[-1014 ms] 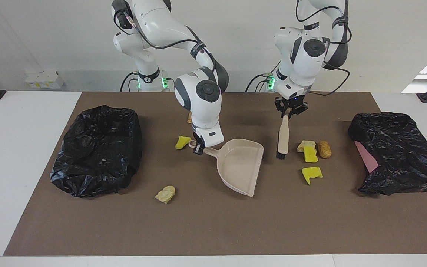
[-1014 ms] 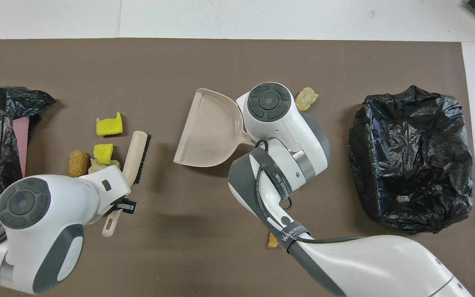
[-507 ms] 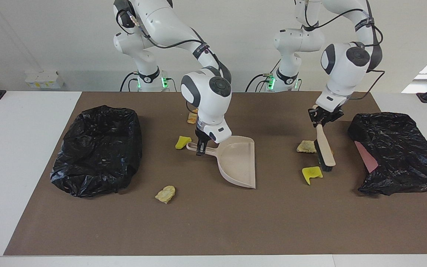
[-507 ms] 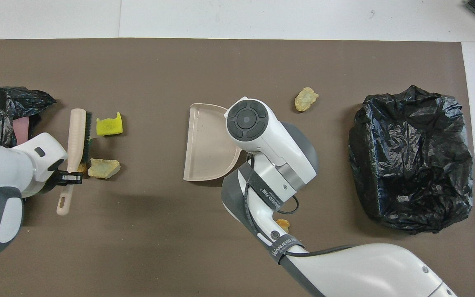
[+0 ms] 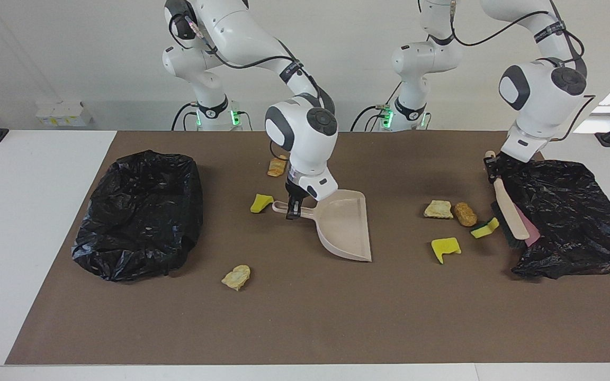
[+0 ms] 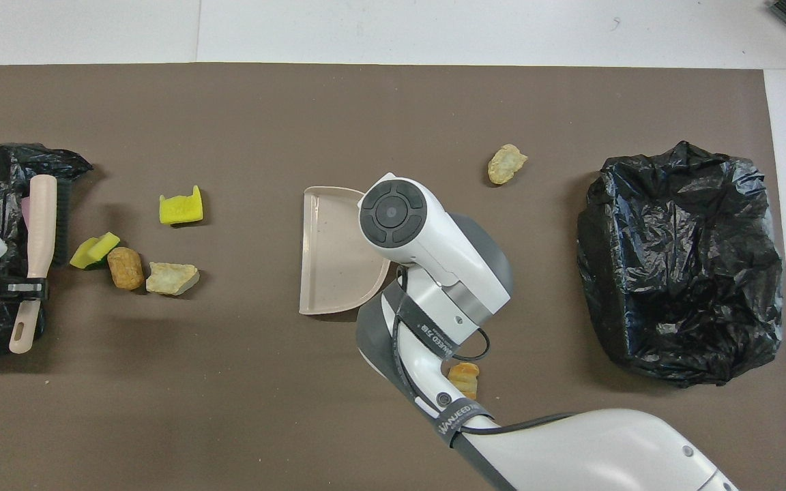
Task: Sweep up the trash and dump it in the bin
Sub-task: 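Sweep the trash toward the dustpan with the brush in the left gripper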
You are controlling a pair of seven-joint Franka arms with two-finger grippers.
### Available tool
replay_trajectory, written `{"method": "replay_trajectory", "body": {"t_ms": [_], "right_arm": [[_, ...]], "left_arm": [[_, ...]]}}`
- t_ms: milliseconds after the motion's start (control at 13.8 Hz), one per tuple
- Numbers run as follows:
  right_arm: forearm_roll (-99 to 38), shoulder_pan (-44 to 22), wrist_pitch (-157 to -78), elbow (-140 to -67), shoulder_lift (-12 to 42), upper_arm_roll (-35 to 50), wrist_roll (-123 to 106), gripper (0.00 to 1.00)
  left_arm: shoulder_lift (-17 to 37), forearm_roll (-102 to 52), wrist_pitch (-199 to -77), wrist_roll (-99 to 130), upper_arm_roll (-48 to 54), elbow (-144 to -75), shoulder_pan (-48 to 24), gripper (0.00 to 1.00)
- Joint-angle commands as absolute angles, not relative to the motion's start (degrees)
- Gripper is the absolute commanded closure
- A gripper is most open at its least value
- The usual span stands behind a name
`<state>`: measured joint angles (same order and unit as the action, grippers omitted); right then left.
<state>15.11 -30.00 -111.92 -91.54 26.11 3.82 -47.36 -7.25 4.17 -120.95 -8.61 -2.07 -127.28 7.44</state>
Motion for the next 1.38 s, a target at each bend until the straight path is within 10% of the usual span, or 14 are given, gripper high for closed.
{"method": "replay_trajectory", "body": {"t_ms": [0,1304], "right_arm": [[17.0,-30.1,-113.3,-93.9,24.5,4.1,-48.8,1.0],[16.9,-29.8,-113.3,-94.4,24.3,4.1,-48.8,1.0]], "left_arm": [[-4.6,4.0,-120.7,-8.9,-1.3,-126.2,7.6,1.0],[-3.7,-8.8,-112.7,-9.1,-1.4,-125.0,6.8,1.0]]}}
